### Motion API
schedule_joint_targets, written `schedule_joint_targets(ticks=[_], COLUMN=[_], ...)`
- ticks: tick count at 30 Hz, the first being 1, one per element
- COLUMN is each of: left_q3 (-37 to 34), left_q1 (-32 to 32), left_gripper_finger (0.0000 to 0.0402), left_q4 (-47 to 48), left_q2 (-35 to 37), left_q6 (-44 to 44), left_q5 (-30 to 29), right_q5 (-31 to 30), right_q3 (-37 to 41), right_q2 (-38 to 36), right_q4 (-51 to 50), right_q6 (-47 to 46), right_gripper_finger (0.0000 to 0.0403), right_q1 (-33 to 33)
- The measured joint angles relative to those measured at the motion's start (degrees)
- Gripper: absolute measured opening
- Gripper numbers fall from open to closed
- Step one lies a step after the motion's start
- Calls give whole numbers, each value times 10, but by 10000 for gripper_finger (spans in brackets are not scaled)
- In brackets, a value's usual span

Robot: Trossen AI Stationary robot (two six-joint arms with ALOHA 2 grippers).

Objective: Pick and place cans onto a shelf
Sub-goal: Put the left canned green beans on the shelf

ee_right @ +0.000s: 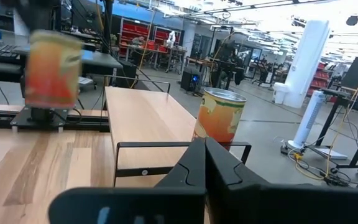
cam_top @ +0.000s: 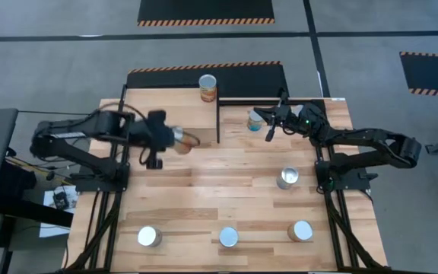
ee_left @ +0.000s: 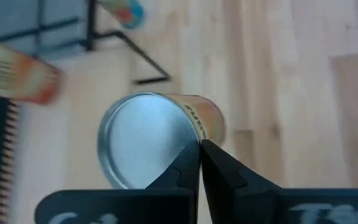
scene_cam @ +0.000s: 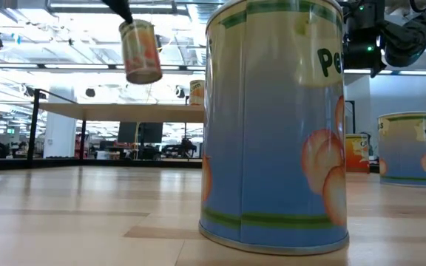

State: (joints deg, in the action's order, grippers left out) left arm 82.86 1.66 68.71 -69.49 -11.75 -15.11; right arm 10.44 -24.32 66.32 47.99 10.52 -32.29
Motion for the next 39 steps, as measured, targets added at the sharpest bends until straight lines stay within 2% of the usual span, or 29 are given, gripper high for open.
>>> schedule_joint_targets(ticks=[4, 10, 15, 20, 26, 32, 39], left_q3=[35, 62, 107, 183, 247, 253, 253], left_q1=[91, 242, 320, 352, 362, 371, 378], left_gripper_finger=[0, 0, 0, 0, 0, 0, 0], left_q4=[-2, -7, -17, -14, 10, 29, 27], left_q2=[-11, -67, -140, -212, -269, -296, -297], left_q6=[-87, -219, -291, -318, -329, -331, -331], left_q5=[-11, 40, 67, 98, 103, 103, 102], right_q5=[0, 0, 0, 0, 0, 0, 0], right_q3=[0, 0, 0, 0, 0, 0, 0], right_q2=[0, 7, 17, 16, 16, 16, 16], right_q4=[0, 4, 7, 9, 9, 9, 9], right_q6=[0, 0, 3, 4, 5, 5, 7], right_gripper_finger=[10, 9, 10, 9, 10, 9, 10], right_q1=[0, 0, 0, 0, 0, 0, 0])
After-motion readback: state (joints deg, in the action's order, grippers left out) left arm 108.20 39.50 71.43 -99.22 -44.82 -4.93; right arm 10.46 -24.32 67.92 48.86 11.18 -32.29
